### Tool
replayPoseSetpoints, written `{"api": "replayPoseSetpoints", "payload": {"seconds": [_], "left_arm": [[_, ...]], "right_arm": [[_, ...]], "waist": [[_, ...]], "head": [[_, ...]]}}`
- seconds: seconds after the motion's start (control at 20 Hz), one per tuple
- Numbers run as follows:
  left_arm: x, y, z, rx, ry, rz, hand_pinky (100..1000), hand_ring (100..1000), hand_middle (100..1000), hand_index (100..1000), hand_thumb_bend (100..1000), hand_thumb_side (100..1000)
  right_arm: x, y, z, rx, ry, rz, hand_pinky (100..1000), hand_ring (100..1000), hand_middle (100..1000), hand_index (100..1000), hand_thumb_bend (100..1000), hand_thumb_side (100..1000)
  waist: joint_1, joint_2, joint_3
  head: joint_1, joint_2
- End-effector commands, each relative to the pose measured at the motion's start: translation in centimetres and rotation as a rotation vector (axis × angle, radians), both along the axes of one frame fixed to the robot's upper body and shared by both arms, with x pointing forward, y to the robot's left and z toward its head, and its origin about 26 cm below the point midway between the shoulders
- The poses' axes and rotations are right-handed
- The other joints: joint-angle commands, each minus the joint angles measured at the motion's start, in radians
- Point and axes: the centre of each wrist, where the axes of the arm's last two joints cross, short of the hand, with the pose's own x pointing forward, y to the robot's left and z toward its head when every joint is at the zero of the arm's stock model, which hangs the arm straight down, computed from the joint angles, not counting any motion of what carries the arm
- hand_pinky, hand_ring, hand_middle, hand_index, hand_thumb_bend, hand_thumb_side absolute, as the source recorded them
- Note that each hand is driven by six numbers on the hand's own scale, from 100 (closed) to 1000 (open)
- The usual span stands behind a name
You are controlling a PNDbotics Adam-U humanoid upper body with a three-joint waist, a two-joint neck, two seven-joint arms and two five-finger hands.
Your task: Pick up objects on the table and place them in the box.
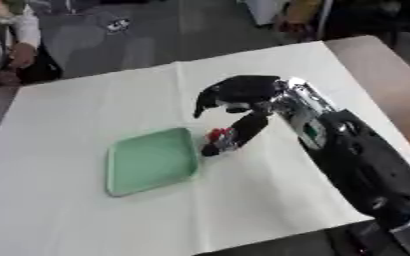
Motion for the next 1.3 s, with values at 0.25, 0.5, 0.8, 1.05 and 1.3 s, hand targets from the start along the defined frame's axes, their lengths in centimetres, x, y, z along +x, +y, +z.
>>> {"api": "replayPoseSetpoints", "payload": {"seconds": [0.25, 0.5, 0.8, 1.05, 1.3], "left_arm": [[-0.1, -0.1, 1.1, 0.008, -0.037, -0.016, 631, 728, 853, 901, 329, 906], [0.0, -0.5, 1.2, -0.002, -0.044, -0.029, 630, 727, 852, 901, 329, 907], [0.0, -0.8, 1.4, -0.018, -0.049, -0.038, 629, 727, 852, 900, 328, 907], [0.1, -0.9, 1.5, -0.023, -0.053, -0.044, 629, 726, 852, 899, 328, 908], [0.1, -1.0, 1.6, -0.025, -0.058, -0.047, 630, 727, 852, 897, 328, 907]], "right_arm": [[1.6, 0.1, -2.0, -0.075, 0.016, -0.064, 797, 826, 797, 848, 633, 981], [2.6, 0.0, -2.1, -0.081, -0.063, -0.133, 783, 819, 835, 856, 599, 923], [3.6, -1.1, -3.4, -0.119, -0.109, -0.206, 793, 823, 855, 902, 589, 882], [4.1, -2.6, -4.3, -0.156, -0.133, -0.279, 738, 797, 842, 904, 580, 845], [4.1, -3.9, -6.2, -0.099, -0.134, -0.368, 100, 385, 476, 568, 504, 598]], "waist": [[0.005, -0.003, 0.006], [0.011, 0.007, 0.011], [0.022, 0.022, 0.018], [0.028, 0.027, 0.021], [0.03, 0.028, 0.022]], "head": [[-0.008, -0.02], [-0.013, -0.034], [-0.037, -0.052], [-0.04, -0.057], [-0.038, -0.063]]}}
